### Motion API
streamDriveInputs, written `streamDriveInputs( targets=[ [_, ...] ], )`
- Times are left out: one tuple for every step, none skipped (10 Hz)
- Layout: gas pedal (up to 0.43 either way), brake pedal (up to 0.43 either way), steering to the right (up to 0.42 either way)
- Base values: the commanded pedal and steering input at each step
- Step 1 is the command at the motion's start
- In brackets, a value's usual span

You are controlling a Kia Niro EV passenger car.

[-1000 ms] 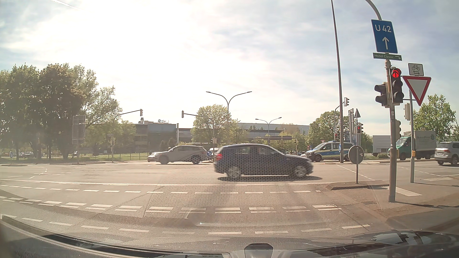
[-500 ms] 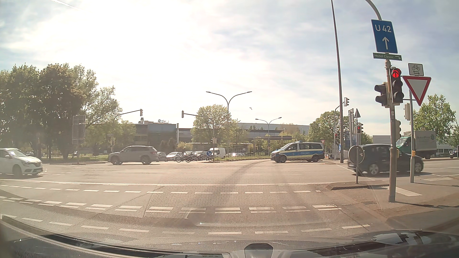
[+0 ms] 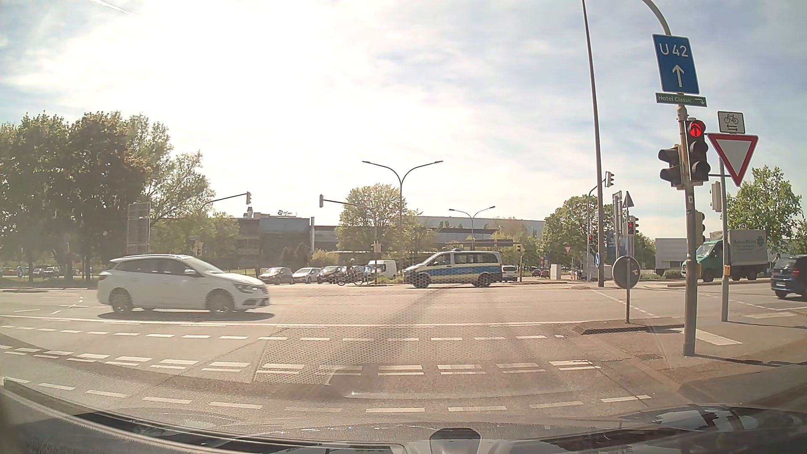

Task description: Follow the waypoints while adhering to traffic rules and regulations

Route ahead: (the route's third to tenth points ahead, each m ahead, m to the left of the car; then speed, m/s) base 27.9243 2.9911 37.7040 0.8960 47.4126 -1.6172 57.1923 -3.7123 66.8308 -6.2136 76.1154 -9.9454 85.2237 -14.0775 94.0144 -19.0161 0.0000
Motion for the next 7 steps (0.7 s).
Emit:
streamDriveInputs(
  targets=[
    [0.000,0.256,0.012],
    [0.000,0.250,0.012],
    [0.000,0.256,0.013],
    [0.000,0.256,0.013],
    [0.000,0.256,0.013],
    [0.000,0.256,0.013],
    [0.000,0.256,0.012]
  ],
)
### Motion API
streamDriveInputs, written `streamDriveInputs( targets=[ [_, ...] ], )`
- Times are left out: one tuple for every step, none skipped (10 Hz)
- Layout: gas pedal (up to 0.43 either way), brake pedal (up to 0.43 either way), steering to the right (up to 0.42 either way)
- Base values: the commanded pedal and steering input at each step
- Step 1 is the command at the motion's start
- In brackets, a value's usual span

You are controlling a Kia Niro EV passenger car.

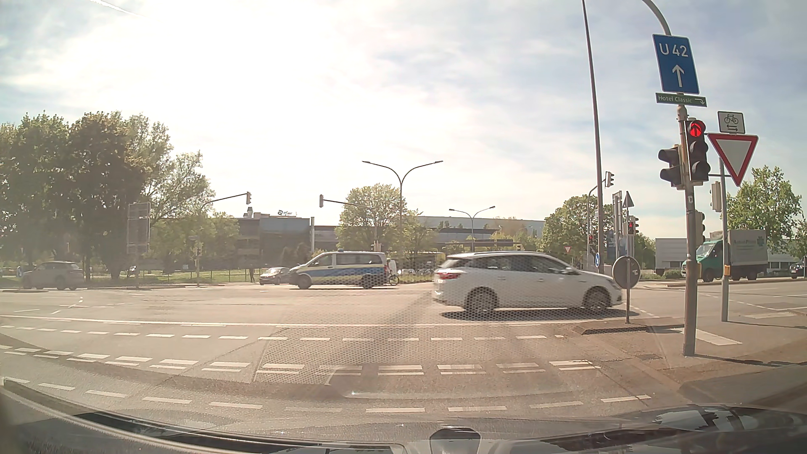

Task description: Follow the waypoints while adhering to traffic rules and regulations

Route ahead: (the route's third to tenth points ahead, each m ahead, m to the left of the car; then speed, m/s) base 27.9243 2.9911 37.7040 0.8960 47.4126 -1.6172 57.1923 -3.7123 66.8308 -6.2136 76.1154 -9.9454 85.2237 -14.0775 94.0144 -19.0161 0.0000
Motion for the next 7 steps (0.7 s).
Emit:
streamDriveInputs(
  targets=[
    [0.000,0.256,0.012],
    [0.000,0.256,0.013],
    [0.000,0.256,0.013],
    [0.000,0.256,0.013],
    [0.000,0.256,0.013],
    [0.000,0.256,0.013],
    [0.000,0.256,0.013]
  ],
)
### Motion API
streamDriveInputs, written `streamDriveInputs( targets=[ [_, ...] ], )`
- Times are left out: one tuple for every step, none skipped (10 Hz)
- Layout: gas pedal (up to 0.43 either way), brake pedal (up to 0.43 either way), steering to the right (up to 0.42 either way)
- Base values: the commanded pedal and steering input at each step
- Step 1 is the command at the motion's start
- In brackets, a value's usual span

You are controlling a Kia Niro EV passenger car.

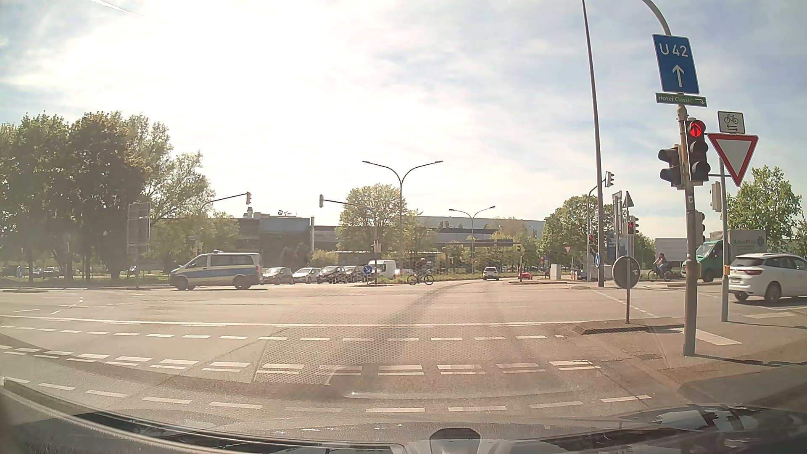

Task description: Follow the waypoints while adhering to traffic rules and regulations

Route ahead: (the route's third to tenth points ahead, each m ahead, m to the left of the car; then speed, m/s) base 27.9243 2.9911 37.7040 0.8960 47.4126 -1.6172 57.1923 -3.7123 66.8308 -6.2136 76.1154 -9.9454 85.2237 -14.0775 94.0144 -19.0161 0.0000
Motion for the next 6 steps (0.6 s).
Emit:
streamDriveInputs(
  targets=[
    [0.000,0.256,0.012],
    [0.000,0.256,0.013],
    [0.000,0.256,0.013],
    [0.000,0.256,0.013],
    [0.000,0.256,0.012],
    [0.000,0.256,0.013]
  ],
)
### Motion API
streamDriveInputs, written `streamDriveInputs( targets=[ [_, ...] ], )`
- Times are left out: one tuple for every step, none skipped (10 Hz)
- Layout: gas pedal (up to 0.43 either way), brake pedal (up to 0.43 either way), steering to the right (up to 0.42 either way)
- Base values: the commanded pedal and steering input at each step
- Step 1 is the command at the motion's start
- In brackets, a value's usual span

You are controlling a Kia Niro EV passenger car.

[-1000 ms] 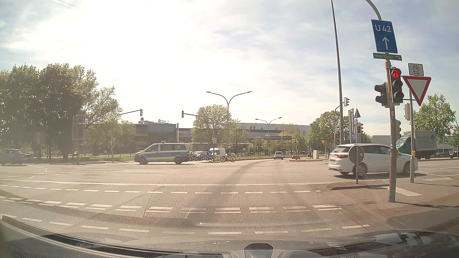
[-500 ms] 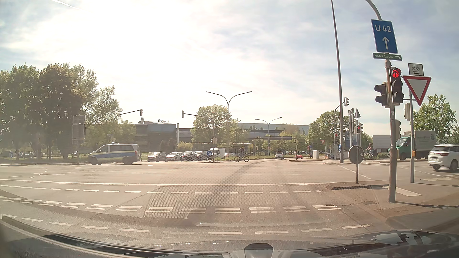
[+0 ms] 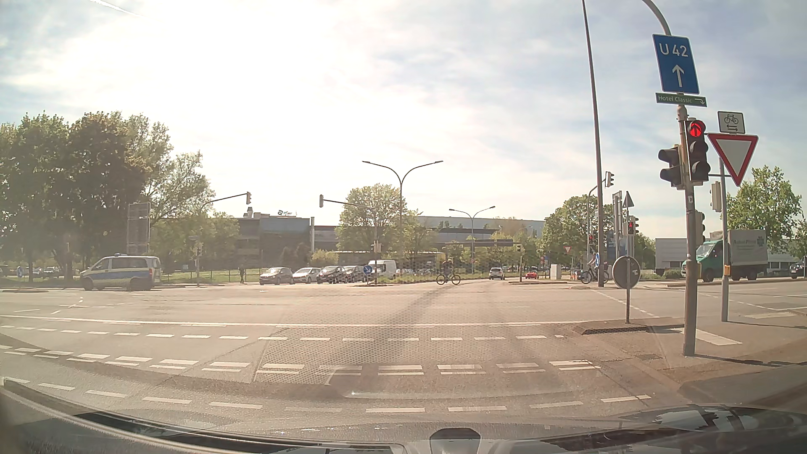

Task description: Follow the waypoints while adhering to traffic rules and regulations

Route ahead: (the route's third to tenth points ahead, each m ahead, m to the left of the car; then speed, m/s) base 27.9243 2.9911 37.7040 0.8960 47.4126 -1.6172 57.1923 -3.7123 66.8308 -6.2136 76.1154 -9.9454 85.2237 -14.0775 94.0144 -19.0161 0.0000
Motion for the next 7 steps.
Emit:
streamDriveInputs(
  targets=[
    [0.000,0.256,0.013],
    [0.000,0.256,0.013],
    [0.000,0.256,0.013],
    [0.000,0.256,0.012],
    [0.000,0.250,0.013],
    [0.000,0.256,0.013],
    [0.000,0.250,0.013]
  ],
)
